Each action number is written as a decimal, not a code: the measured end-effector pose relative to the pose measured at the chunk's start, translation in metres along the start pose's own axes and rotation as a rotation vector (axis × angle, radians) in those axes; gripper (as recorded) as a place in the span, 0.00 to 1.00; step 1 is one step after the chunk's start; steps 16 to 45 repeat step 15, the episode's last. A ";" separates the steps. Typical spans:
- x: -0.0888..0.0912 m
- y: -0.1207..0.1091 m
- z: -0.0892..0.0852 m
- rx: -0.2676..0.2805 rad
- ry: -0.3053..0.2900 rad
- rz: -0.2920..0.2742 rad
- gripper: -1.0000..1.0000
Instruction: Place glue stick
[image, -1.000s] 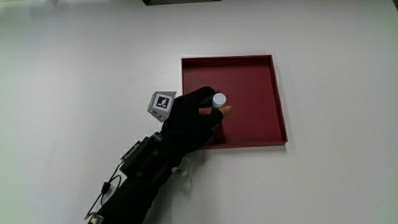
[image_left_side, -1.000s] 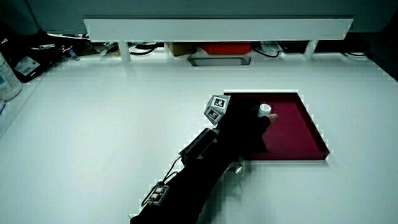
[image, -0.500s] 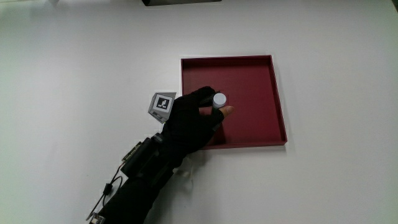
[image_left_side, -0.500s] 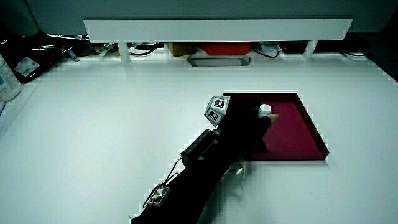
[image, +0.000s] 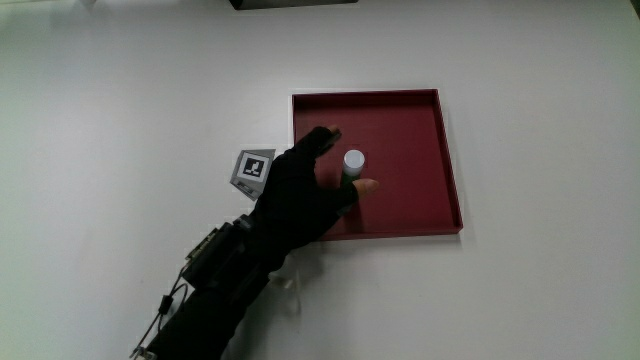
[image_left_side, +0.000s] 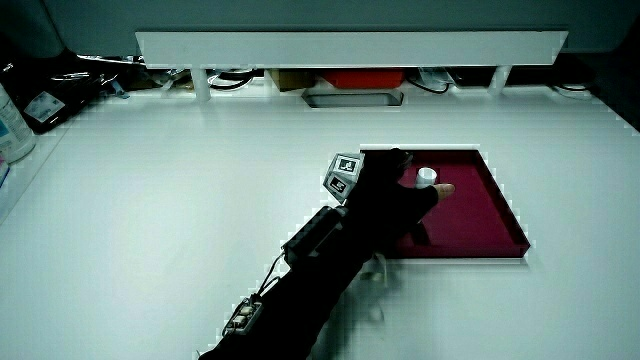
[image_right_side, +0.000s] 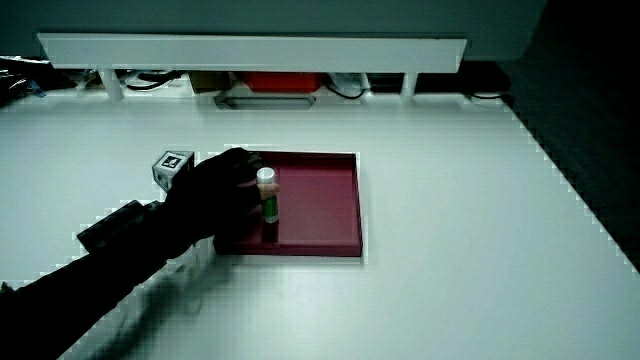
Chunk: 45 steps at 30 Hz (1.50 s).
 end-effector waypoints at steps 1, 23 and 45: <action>0.002 0.000 0.002 -0.007 0.015 0.005 0.03; 0.055 -0.031 0.051 -0.286 0.005 -0.045 0.00; 0.055 -0.031 0.051 -0.286 0.005 -0.045 0.00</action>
